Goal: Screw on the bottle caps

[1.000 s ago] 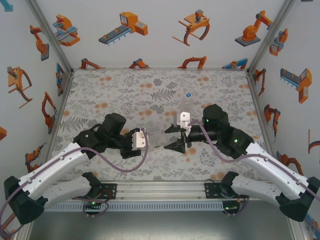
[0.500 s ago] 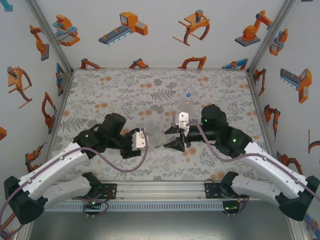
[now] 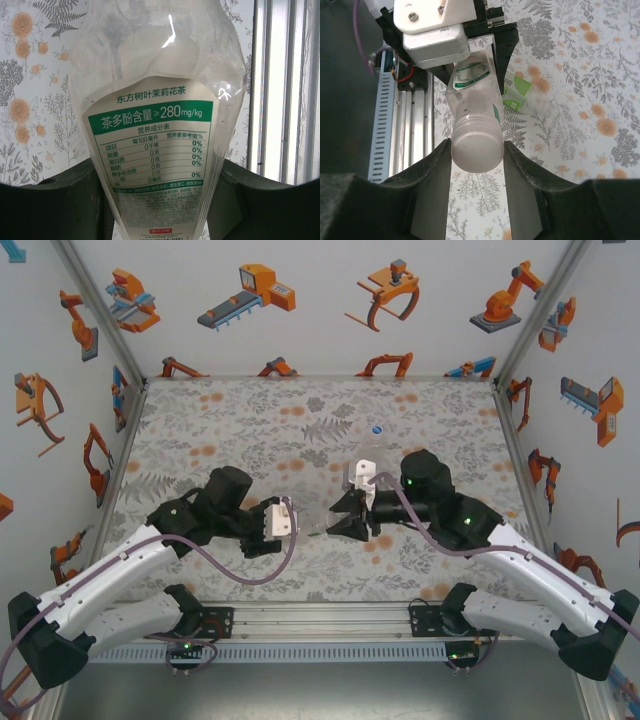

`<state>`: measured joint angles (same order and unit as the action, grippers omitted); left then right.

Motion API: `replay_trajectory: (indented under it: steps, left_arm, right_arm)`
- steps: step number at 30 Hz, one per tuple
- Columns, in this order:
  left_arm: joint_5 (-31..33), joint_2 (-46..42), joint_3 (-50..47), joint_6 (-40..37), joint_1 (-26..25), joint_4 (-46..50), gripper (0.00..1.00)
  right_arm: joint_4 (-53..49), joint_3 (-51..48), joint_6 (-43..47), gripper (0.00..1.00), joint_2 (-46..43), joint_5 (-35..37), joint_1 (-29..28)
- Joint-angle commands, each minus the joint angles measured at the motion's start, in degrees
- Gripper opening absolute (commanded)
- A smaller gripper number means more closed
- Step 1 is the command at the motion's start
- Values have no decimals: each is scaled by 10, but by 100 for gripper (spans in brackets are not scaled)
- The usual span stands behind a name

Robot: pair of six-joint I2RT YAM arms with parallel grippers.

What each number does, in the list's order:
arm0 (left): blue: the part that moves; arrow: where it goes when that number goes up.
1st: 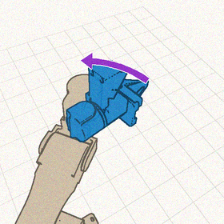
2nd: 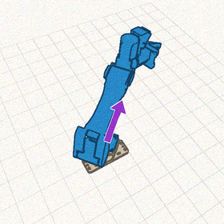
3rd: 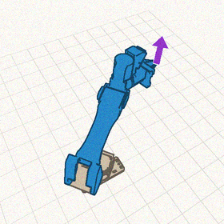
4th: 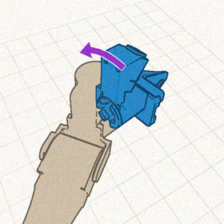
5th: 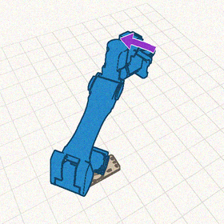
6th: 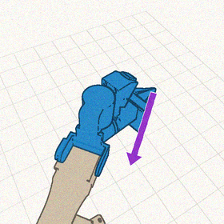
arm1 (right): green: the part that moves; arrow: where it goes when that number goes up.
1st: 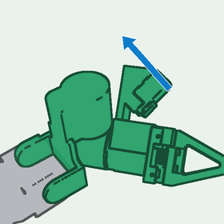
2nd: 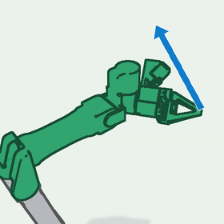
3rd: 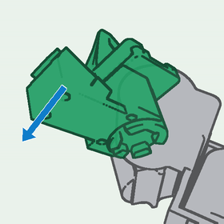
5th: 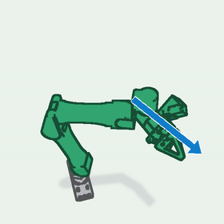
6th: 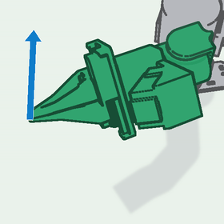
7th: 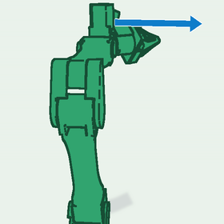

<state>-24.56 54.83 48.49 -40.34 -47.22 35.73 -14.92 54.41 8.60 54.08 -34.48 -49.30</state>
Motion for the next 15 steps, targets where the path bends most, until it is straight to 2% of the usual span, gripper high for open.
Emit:
replay_trajectory:
  steps: [1,4,7,9,12,15]
  left_arm:
    - [-15,-8,12,-11,-2,-10,0]
    - [-11,-8,12,-9,-2,-10,0]
    - [-8,-9,10,-10,-2,-11,0]
    - [-8,-8,12,-11,-1,-10,0]
    - [-4,-5,13,-9,-1,-11,0]
    - [-1,-3,13,-7,-1,-10,0]
  right_arm:
    - [35,-15,-150,16,-3,78,-3]
    - [48,-24,-310,0,-5,157,-3]
    - [47,-37,-487,0,-2,216,-4]
    - [44,-43,-574,0,3,230,-4]
    - [-5,-26,-666,0,15,247,-4]
    - [-30,-1,-694,0,32,244,-4]
